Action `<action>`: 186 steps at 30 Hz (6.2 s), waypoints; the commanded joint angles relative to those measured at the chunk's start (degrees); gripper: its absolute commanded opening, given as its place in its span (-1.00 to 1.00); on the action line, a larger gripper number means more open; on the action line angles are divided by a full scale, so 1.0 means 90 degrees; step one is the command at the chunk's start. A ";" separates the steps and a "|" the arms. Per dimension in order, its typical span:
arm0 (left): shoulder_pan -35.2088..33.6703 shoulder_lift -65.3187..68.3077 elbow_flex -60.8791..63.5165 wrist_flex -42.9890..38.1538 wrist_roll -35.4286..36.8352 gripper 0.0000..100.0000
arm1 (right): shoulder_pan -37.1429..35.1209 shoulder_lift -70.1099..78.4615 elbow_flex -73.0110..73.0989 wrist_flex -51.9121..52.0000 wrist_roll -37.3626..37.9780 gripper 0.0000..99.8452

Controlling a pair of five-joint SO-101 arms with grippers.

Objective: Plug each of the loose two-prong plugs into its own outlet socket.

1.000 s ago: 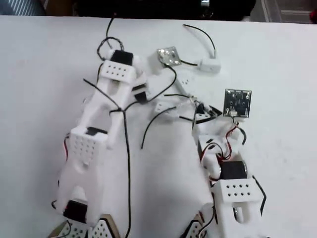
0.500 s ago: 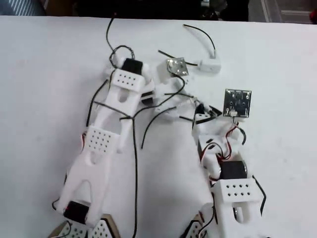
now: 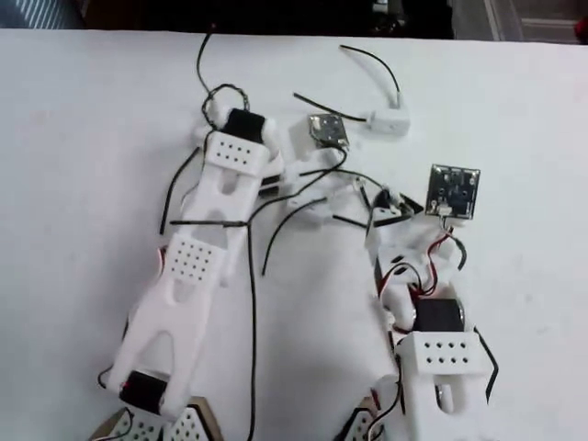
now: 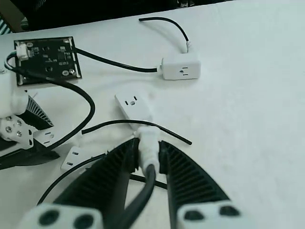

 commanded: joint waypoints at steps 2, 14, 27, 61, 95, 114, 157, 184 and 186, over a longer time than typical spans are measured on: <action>0.0093 -0.1060 -0.0215 0.0068 0.0742 -0.96 | 0.0083 -0.0112 -0.0029 -0.0161 -0.0068 -0.97; 0.0230 -0.4567 0.3702 0.0059 0.1035 -0.96 | 0.0083 -0.0112 -0.0029 -0.0151 -0.0068 -0.97; 0.0269 -0.8444 0.9201 -0.0723 0.1758 -0.95 | 0.0093 -0.0112 -0.0020 -0.0122 -0.0068 -0.97; 0.1011 -1.1219 1.5766 -0.3712 0.2725 -0.50 | 0.0054 -0.0112 0.0068 -0.0161 -0.0068 -0.97; -0.0884 -1.1199 1.5775 -0.4816 0.2012 -0.46 | 0.0063 -0.0112 0.0078 -0.0142 -0.0039 -0.97; -0.0132 -0.9812 1.5346 -0.4650 0.2042 -0.48 | 0.0063 -0.0112 0.0078 -0.0142 -0.0029 -0.97; -0.1343 -0.7536 1.0208 -0.1221 0.0479 -0.50 | 0.0073 -0.0112 0.0078 -0.0132 -0.0010 -0.97; -0.0913 -0.7536 1.2864 -0.3282 0.0987 -0.43 | 0.0054 -0.0103 0.0078 -0.0132 -0.0010 -0.97; -0.1031 -0.7468 1.2601 -0.3331 0.0977 -0.42 | 0.0054 -0.0103 0.0078 -0.0132 -0.0010 -0.97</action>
